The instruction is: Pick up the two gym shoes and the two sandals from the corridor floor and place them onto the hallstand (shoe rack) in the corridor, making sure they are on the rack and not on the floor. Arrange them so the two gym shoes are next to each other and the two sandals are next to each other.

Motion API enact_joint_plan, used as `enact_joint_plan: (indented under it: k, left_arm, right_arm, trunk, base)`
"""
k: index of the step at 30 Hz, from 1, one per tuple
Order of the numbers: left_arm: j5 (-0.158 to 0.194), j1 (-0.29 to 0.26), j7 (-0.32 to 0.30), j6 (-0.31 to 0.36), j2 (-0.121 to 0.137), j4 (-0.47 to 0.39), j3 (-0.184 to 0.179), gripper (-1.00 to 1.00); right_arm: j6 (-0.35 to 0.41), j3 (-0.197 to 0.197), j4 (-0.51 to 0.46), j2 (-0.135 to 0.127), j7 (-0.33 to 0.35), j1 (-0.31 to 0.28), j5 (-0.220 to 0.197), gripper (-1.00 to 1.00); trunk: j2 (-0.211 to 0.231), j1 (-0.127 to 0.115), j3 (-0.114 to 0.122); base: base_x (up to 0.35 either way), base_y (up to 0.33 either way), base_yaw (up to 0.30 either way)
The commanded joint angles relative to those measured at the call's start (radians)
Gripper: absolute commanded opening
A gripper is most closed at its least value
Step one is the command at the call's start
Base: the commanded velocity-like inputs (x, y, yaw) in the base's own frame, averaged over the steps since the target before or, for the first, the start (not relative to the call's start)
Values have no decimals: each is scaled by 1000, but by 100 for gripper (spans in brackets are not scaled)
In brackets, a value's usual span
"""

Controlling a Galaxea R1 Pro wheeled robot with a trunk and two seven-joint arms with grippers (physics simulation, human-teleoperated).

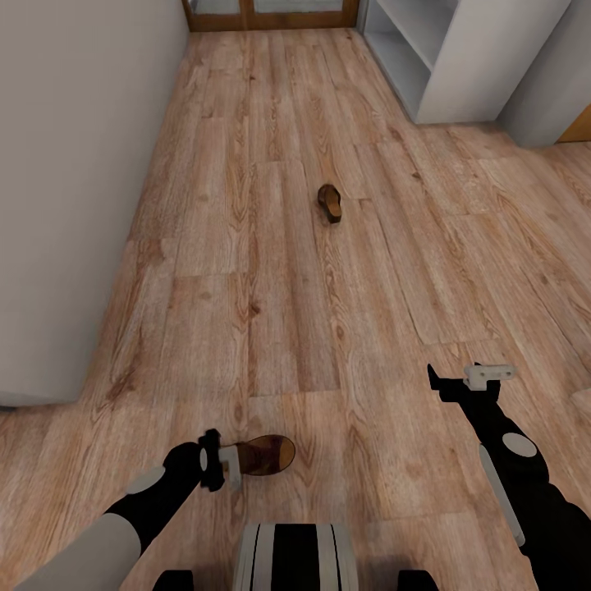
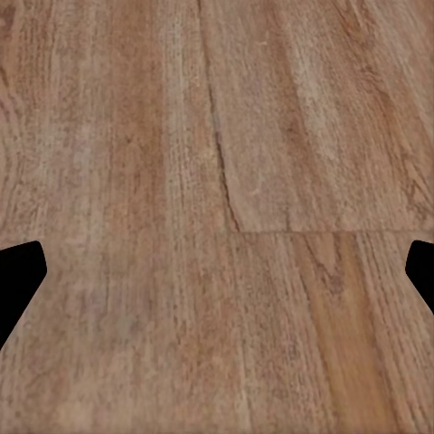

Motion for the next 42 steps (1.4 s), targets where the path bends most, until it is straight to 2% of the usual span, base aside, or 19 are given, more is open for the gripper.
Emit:
enact_joint_plan:
  k: [1, 9, 14, 21, 42]
  left_arm:
    - [-9, 0, -5, 7, 1, -5, -4, 100]
    - [-22, 0, -5, 48, 2, -42, -5, 100]
    - [-23, 0, -5, 50, 2, -46, -4, 100]
    - [-23, 0, -5, 51, 1, -46, -3, 100]
    - [-23, 0, -5, 52, 1, -47, -8, 100]
  right_arm:
    - [6, 0, -2, 0, 2, 0, 0, 100]
    - [6, 0, -2, 0, 2, 0, 1, 100]
    - [6, 0, -2, 0, 2, 0, 1, 100]
    - [6, -1, -3, 0, 2, 0, 0, 100]
    - [7, -2, -3, 0, 2, 0, 1, 100]
  trunk:
    - [0, 0, -1]
    - [0, 0, -1]
    - [0, 0, -1]
    - [-2, 3, -28]
    - [-2, 3, -34]
  base:
    - [0, 0, 0]
    - [0, 0, 0]
    - [0, 0, 0]
    - [0, 0, 0]
    - [0, 0, 0]
